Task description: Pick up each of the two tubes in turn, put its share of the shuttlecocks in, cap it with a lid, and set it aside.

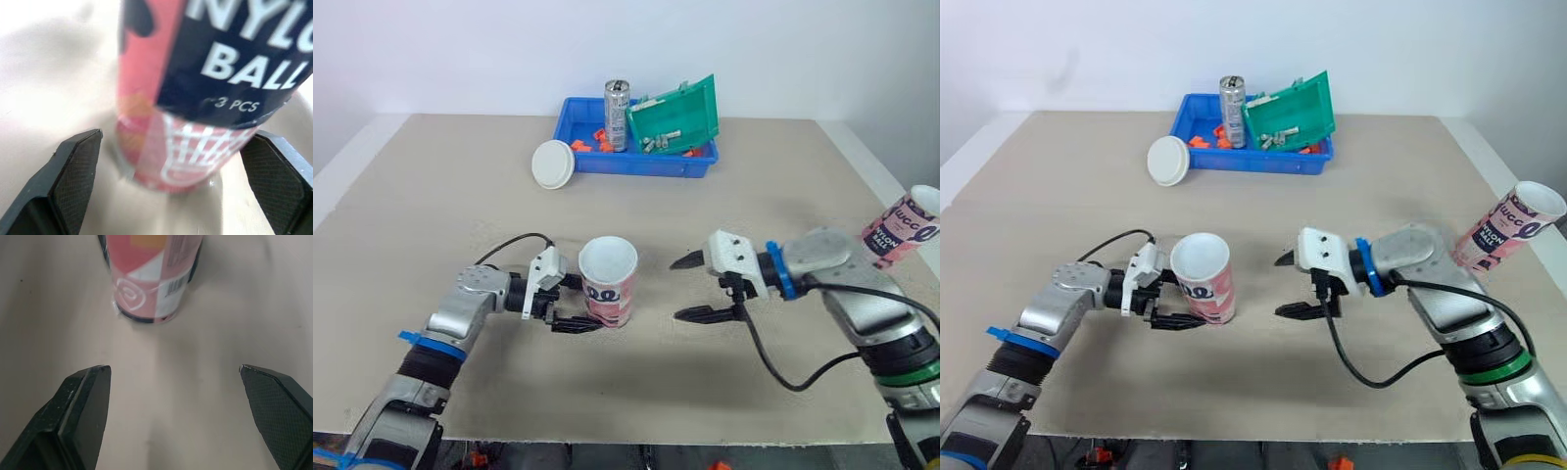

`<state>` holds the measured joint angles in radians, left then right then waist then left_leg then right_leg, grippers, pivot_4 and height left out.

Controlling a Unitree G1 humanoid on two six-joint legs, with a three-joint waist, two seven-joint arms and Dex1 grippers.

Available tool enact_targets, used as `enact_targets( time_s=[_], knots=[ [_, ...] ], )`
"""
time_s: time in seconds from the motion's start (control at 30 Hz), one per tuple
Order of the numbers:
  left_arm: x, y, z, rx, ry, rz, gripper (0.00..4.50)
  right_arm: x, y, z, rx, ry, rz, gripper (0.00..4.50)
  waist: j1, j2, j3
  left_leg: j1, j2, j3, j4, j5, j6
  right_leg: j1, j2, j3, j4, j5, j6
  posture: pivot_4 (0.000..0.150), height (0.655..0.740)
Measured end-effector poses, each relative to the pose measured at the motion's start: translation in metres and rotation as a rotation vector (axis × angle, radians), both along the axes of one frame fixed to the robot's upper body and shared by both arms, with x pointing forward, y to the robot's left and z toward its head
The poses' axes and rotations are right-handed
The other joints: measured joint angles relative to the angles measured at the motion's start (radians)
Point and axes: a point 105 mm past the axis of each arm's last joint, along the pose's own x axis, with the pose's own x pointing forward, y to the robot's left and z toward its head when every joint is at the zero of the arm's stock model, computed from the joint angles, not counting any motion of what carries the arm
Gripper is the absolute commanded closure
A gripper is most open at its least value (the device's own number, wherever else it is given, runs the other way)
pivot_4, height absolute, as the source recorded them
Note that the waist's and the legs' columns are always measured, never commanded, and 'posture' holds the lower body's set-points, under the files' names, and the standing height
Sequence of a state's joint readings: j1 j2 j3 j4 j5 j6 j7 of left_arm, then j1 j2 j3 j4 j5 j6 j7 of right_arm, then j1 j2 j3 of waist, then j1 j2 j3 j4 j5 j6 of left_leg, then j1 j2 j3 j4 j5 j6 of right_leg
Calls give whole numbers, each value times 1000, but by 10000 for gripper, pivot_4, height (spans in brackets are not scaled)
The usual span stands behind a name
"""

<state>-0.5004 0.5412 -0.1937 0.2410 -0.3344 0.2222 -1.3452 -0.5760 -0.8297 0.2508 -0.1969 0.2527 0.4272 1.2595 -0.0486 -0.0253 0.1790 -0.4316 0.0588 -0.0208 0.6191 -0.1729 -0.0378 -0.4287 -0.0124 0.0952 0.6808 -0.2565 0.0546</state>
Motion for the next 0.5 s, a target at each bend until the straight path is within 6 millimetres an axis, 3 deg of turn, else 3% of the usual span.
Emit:
enact_targets(
  time_s=[0.33, 0.5],
  knots=[
    [-36, 57, 8, 99, -3, 73, 513, -4, 30, 5, 117, -4, 87, 0, 4, -4, 4, -8, 2, -1, 1, -1, -2, -7, 1, -2, 0, -2, -1, 1500, 7038],
    [-56, 63, 41, -67, -16, 158, 513, -5, 45, 5, 186, 35, 120, 0, 2, -6, 5, -9, 4, 0, 2, -1, -2, -8, 1, -1, 0, -1, -1, 1500, 7038]
  ],
)
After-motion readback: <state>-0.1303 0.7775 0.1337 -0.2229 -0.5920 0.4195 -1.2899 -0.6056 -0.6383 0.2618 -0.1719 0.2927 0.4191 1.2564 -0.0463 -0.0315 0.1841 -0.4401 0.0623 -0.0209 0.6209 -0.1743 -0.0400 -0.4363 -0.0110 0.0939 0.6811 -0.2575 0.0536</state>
